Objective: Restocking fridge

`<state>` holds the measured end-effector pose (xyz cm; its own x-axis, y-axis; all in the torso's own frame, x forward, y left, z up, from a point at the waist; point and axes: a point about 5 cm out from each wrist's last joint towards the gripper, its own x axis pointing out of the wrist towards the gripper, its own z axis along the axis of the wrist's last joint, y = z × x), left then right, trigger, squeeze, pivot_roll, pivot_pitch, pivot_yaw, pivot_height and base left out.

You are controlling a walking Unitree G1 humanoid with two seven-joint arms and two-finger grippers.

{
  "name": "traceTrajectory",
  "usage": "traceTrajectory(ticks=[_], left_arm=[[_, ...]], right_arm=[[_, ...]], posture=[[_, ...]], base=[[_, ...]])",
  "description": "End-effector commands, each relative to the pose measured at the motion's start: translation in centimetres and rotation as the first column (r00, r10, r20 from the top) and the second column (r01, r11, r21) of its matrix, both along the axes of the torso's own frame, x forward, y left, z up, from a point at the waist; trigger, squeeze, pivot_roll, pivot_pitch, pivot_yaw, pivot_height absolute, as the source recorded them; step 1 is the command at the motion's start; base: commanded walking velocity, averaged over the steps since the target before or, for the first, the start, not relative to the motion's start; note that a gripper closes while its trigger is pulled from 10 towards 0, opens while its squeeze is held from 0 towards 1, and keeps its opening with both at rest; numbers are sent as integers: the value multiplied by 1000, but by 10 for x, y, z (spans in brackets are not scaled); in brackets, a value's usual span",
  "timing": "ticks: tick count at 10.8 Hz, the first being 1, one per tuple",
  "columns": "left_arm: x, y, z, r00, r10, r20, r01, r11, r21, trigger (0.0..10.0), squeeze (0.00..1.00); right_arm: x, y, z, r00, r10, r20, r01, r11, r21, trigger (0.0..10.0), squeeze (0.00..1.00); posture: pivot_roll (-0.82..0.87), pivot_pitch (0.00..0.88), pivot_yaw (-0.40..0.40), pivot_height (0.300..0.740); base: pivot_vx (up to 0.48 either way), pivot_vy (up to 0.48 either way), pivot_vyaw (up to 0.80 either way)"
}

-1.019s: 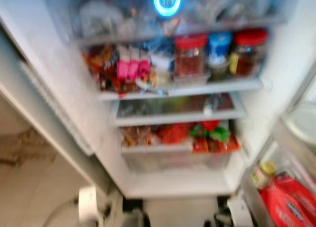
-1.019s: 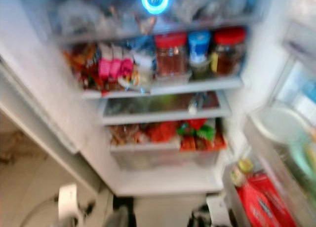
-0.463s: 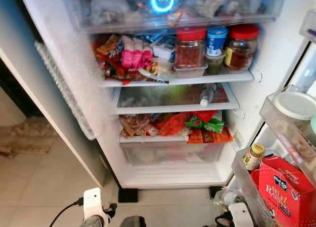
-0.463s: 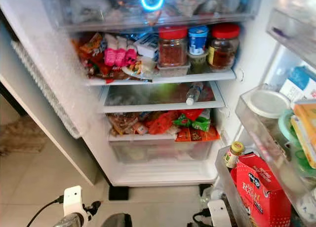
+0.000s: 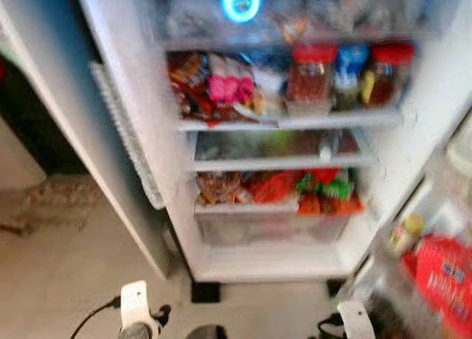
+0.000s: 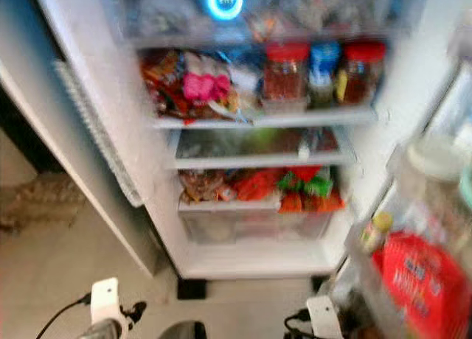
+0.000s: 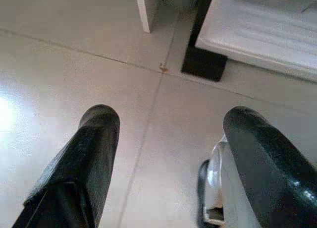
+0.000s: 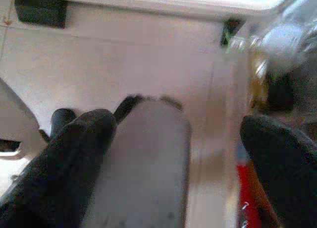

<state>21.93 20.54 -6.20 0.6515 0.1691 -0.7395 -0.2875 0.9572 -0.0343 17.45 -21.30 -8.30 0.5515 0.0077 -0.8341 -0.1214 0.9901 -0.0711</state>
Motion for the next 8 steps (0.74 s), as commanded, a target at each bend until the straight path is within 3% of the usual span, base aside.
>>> traceTrajectory(ticks=[1,3,8], left_arm=[[-4,1,-2,1000,4,-19,-4,1000,-4,10000,0],[-4,1,-2,1000,-1,-20,1,1000,-1,10000,0],[-3,0,-3,999,-17,-28,17,1000,-10,10000,0]], right_arm=[[-4,-1,-2,1000,-7,-22,7,1000,2,10000,0],[-4,0,-2,1000,-8,-22,8,1000,2,10000,0],[-3,-1,-2,1000,-15,-24,15,1000,1,10000,0]], posture=[[14,0,53,634],[14,0,55,634],[16,0,55,634]], base=[[0,326,0],[0,302,0],[0,0,0]])
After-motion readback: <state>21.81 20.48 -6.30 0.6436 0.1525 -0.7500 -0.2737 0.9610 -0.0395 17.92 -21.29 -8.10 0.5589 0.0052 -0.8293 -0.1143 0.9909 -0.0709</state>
